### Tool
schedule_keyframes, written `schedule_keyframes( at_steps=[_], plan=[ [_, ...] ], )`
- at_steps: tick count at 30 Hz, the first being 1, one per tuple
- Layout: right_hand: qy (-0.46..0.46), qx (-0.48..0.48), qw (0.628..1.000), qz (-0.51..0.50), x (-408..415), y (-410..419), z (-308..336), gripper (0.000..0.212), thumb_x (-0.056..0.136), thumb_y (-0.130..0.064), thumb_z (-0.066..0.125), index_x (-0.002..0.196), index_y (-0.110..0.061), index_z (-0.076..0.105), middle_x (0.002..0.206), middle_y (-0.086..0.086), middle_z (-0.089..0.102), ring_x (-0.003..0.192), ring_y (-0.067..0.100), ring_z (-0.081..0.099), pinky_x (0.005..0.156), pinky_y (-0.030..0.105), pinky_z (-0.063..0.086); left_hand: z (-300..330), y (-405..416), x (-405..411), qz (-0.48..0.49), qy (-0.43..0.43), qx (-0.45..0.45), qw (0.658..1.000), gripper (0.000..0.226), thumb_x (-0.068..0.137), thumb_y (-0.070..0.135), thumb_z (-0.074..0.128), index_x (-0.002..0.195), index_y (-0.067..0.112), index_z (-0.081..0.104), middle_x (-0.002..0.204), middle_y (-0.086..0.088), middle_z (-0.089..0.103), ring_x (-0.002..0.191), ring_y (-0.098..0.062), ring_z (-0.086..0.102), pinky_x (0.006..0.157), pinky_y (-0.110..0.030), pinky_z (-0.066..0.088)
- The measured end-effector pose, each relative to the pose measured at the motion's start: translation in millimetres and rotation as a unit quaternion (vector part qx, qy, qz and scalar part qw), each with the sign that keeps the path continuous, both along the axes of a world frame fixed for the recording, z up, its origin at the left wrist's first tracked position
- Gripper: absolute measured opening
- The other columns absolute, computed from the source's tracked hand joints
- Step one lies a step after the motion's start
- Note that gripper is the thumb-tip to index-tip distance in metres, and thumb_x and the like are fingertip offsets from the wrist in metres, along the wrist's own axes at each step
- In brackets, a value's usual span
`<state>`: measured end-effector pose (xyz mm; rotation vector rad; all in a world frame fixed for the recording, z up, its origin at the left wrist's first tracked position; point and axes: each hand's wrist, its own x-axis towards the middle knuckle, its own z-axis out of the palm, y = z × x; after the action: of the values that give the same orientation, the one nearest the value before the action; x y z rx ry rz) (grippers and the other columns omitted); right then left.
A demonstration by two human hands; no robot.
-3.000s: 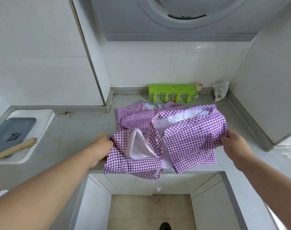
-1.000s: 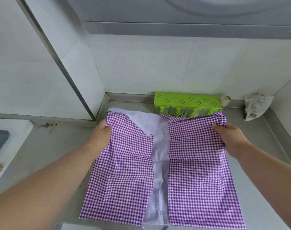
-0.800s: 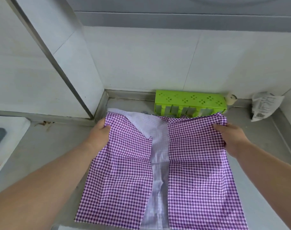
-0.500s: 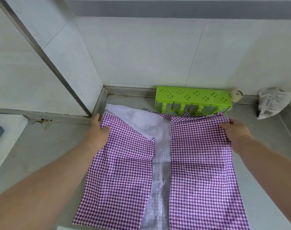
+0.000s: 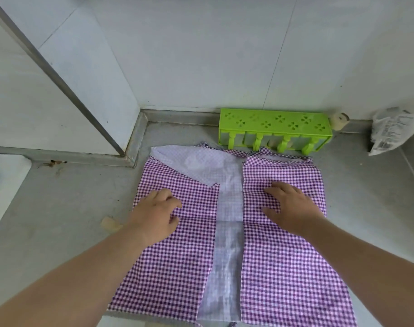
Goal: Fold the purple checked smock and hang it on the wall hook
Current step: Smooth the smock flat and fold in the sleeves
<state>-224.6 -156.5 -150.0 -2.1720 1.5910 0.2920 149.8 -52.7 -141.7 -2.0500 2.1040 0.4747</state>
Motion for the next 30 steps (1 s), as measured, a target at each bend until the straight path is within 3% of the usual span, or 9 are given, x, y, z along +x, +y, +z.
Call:
schedule_keyframes(
  at_steps=[2,4,8,13,19,23,25,27,30],
  plan=[
    [0.043,0.027,0.998,0.030,3,3,-14,0.105,0.081,-0.089,0.046,0.165,-0.038,0.008,0.174,-0.009,-0.002,0.160,0.022,0.005,0.128,0.049,0.013,-8,3,-7,0.001,-0.004,0.044,0.999,0.067,0.098,0.063,0.055,0.158,0.039,0.039,0.160,0.008,0.034,0.145,-0.020,0.035,0.121,-0.042,0.038],
    [0.059,0.020,0.997,0.038,5,4,-24,0.118,0.076,-0.095,0.043,0.165,-0.036,-0.007,0.173,-0.007,-0.015,0.160,0.019,-0.010,0.130,0.049,0.002,-17,3,-12,0.015,-0.011,0.090,0.996,0.085,0.096,0.073,0.050,0.167,0.040,0.016,0.176,0.003,0.008,0.160,-0.026,0.014,0.130,-0.047,0.023],
    [0.068,0.009,0.997,0.037,5,-1,-34,0.122,0.074,-0.096,0.043,0.163,-0.038,-0.016,0.172,-0.007,-0.020,0.159,0.020,-0.016,0.129,0.052,-0.002,-34,-1,-20,0.051,-0.033,0.144,0.988,0.105,0.092,0.083,0.044,0.167,0.037,-0.013,0.174,-0.006,-0.025,0.162,-0.032,-0.015,0.132,-0.054,0.007],
    [0.096,0.006,0.994,0.045,19,-1,-27,0.112,0.085,-0.086,0.041,0.162,-0.033,-0.020,0.171,-0.001,-0.025,0.159,0.026,-0.020,0.126,0.060,-0.004,-39,-7,-32,0.090,-0.052,0.178,0.978,0.112,0.087,0.092,0.033,0.161,0.035,-0.029,0.168,-0.014,-0.038,0.159,-0.035,-0.025,0.130,-0.061,0.002],
    [0.000,-0.055,0.980,0.190,71,39,-12,0.080,0.102,-0.064,0.033,0.164,-0.039,-0.011,0.171,0.000,-0.024,0.159,0.026,-0.018,0.128,0.058,-0.004,-37,2,-36,0.004,-0.056,0.057,0.997,0.094,0.099,0.077,0.035,0.168,0.033,-0.010,0.174,-0.012,-0.024,0.162,-0.031,-0.016,0.132,-0.053,-0.004],
    [0.025,-0.009,0.975,0.221,88,49,-33,0.080,0.100,-0.069,0.029,0.163,-0.040,-0.012,0.171,-0.004,-0.025,0.158,0.021,-0.022,0.126,0.060,-0.006,-39,5,-36,0.003,-0.034,0.114,0.993,0.085,0.102,0.072,0.030,0.166,0.038,-0.015,0.174,-0.008,-0.025,0.162,-0.028,-0.016,0.132,-0.051,0.000],
    [0.026,-0.007,0.977,0.214,86,47,-41,0.082,0.098,-0.074,0.026,0.162,-0.042,-0.014,0.170,-0.007,-0.027,0.156,0.018,-0.027,0.125,0.060,-0.010,-36,5,-35,-0.009,-0.038,0.089,0.995,0.087,0.102,0.071,0.034,0.167,0.035,-0.011,0.174,-0.008,-0.025,0.163,-0.028,-0.015,0.132,-0.050,0.000],
    [0.023,-0.007,0.976,0.215,83,46,-45,0.082,0.098,-0.075,0.026,0.162,-0.043,-0.015,0.169,-0.009,-0.029,0.155,0.016,-0.029,0.125,0.059,-0.012,-32,13,-32,-0.044,-0.030,0.025,0.998,0.083,0.102,0.067,0.042,0.169,0.033,0.006,0.177,-0.007,-0.009,0.164,-0.029,-0.002,0.133,-0.048,0.004],
    [0.002,-0.016,0.979,0.204,82,48,-41,0.086,0.099,-0.071,0.033,0.164,-0.038,-0.013,0.170,-0.006,-0.027,0.155,0.017,-0.029,0.126,0.055,-0.012,-30,37,-21,-0.155,-0.004,-0.055,0.986,0.060,0.094,0.059,0.060,0.146,0.030,0.050,0.156,-0.003,0.043,0.144,-0.026,0.043,0.122,-0.047,0.039]
  ],
)
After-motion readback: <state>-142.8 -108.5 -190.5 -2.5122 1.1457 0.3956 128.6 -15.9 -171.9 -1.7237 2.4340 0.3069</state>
